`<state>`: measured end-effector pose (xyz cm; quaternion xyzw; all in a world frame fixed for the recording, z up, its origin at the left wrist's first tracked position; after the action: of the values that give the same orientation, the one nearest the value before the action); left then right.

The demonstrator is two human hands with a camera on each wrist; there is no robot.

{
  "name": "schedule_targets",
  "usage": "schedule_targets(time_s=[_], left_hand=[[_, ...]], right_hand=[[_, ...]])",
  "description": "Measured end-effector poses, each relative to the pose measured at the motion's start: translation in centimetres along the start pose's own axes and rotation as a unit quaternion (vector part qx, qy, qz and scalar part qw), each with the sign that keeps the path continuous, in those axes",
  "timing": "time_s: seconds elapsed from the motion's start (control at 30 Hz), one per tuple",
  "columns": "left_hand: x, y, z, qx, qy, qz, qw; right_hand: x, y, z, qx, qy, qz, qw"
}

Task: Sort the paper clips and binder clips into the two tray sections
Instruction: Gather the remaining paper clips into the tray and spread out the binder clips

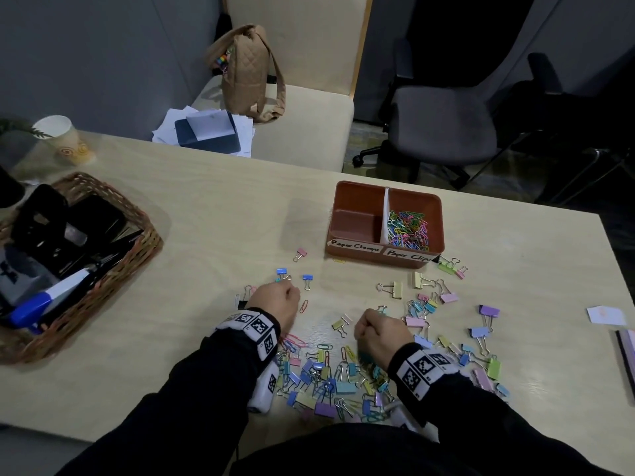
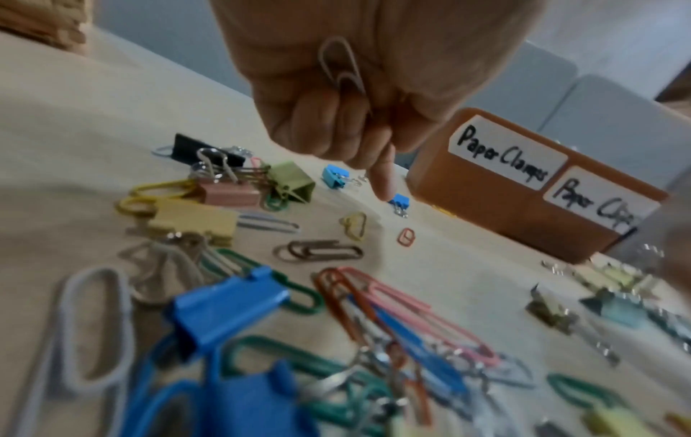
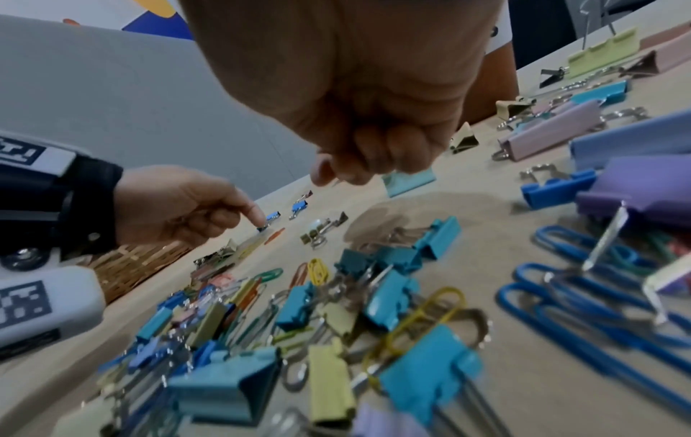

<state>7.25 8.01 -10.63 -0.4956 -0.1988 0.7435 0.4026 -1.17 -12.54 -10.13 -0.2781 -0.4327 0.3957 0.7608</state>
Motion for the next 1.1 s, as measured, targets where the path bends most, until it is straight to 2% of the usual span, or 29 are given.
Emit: schedule_targets(time_s=[0.07, 0.13, 0.2, 0.67, 0.77, 0.87, 0.97, 1.03, 1.1], left_hand=[[-0.4, 0.5, 0.0, 0.015, 0.014, -0.063, 0.998], [-0.7, 1.3, -0.2, 0.032, 0.036, -0.102, 0.994], [-1.2, 1.6, -0.5, 0.033, 0.051, -0.121, 0.991], [-1.5, 2.8, -0.1, 0.096, 0.077, -0.243, 0.962], [-1.2, 2.3, 0.1, 0.096, 0.078, -0.199, 0.972], [-0.2, 0.7, 0.2, 0.068, 0.056, -0.051, 0.995], [0.9, -1.3, 0.4, 0.034, 0.028, 0.061, 0.997], [1.7, -2.1, 0.5, 0.025, 0.006, 0.075, 0.997], [2.1, -2.3, 0.7, 0.026, 0.006, 0.019, 0.999]], right_hand=[[0.5, 0.1, 0.4, 0.028, -0.011, 0.095, 0.995], [1.1, 0.5, 0.9, 0.090, -0.020, 0.190, 0.978], [1.5, 1.0, 1.2, 0.125, -0.020, 0.234, 0.964], [3.6, 4.2, 0.7, 0.133, -0.066, 0.247, 0.958], [3.1, 3.4, 0.8, 0.115, -0.057, 0.197, 0.972], [2.6, 2.3, 0.4, 0.086, -0.047, 0.135, 0.986], [2.5, 1.8, -0.3, 0.079, -0.028, 0.093, 0.992], [2.8, 1.7, -0.6, 0.080, -0.016, 0.084, 0.993], [3.5, 1.7, -0.8, 0.085, -0.014, 0.094, 0.992]])
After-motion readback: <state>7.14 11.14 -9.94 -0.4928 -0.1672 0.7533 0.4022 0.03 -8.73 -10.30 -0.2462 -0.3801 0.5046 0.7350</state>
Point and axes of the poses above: each hand's wrist, its own z-axis away from the middle knuckle, its own y-axis out of the palm, x = y × z, the point moved 5 cm from there along -z, towards the middle knuckle, and after that the axes turned 8 degrees about z, right-handed, at the moved point
